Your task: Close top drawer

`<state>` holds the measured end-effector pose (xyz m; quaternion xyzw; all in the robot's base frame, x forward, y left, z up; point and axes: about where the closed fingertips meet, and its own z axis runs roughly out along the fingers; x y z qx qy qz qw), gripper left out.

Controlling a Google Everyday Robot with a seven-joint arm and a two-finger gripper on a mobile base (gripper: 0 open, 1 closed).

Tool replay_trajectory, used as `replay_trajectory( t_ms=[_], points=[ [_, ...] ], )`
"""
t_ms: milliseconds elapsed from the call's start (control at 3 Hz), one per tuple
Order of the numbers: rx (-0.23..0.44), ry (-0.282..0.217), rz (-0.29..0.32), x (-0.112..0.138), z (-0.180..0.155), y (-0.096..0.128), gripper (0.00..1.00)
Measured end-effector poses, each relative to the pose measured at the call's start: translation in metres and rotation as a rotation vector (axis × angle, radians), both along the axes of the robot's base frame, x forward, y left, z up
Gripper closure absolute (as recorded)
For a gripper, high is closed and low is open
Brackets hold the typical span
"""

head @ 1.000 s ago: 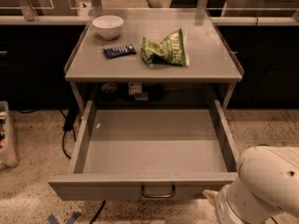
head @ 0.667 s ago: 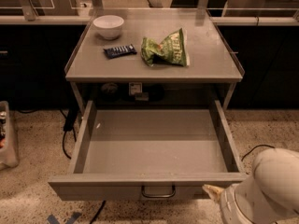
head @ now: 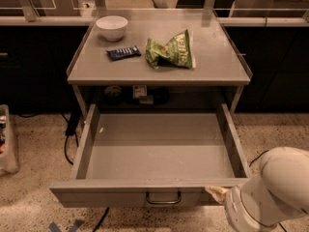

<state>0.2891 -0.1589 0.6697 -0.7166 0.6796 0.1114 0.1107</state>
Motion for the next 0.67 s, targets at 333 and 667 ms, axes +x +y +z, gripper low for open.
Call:
replay_trajectory(
  t_ms=[333,667],
  points=[
    [-0.030,-0.012,-0.008,0.008,-0.005,-0.001,0.00],
    [-0.062,-0.053,-0.009,0.030,-0.009,-0.001,0.00]
  ],
)
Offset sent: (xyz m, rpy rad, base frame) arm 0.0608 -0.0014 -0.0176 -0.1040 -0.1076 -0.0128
